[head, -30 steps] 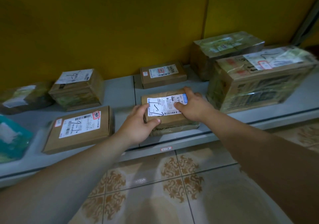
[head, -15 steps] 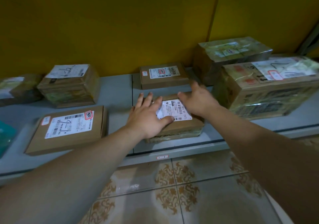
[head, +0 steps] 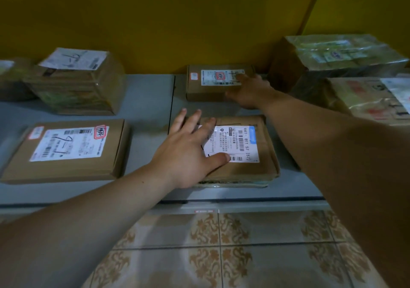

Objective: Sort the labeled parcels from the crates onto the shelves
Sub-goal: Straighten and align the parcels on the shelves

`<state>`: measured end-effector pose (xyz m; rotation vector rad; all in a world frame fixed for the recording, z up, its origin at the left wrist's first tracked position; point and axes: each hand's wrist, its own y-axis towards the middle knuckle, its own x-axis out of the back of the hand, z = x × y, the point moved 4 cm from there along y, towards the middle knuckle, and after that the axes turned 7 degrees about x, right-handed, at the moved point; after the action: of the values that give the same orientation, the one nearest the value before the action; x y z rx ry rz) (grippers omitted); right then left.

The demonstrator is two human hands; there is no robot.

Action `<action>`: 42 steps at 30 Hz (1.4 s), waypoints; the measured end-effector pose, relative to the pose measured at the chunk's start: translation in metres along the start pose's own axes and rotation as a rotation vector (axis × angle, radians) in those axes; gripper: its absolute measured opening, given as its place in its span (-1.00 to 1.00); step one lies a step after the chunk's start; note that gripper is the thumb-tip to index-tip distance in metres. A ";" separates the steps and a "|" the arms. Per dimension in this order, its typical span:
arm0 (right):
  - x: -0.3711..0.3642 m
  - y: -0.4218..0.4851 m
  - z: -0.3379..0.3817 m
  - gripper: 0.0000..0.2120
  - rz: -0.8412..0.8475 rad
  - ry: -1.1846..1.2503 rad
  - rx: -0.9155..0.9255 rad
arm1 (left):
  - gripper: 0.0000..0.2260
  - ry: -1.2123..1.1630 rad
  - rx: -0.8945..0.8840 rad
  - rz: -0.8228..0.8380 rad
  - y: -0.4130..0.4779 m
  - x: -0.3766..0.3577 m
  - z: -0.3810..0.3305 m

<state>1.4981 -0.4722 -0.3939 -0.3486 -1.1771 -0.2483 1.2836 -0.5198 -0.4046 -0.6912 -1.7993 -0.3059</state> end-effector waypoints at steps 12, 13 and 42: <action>-0.017 0.032 -0.007 -0.53 0.012 -0.136 0.065 | -0.21 -0.014 0.004 0.003 -0.002 0.001 0.000; -0.018 0.031 -0.008 -0.53 0.017 -0.136 0.070 | -0.20 -0.014 0.007 0.003 -0.001 0.001 0.000; 0.091 -0.199 0.024 -0.42 -0.062 -0.199 -0.085 | -0.20 0.077 0.017 0.182 -0.002 0.022 -0.014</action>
<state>1.4374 -0.6466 -0.2734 -0.4191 -1.3779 -0.3240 1.2891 -0.5222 -0.3792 -0.8147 -1.6513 -0.1927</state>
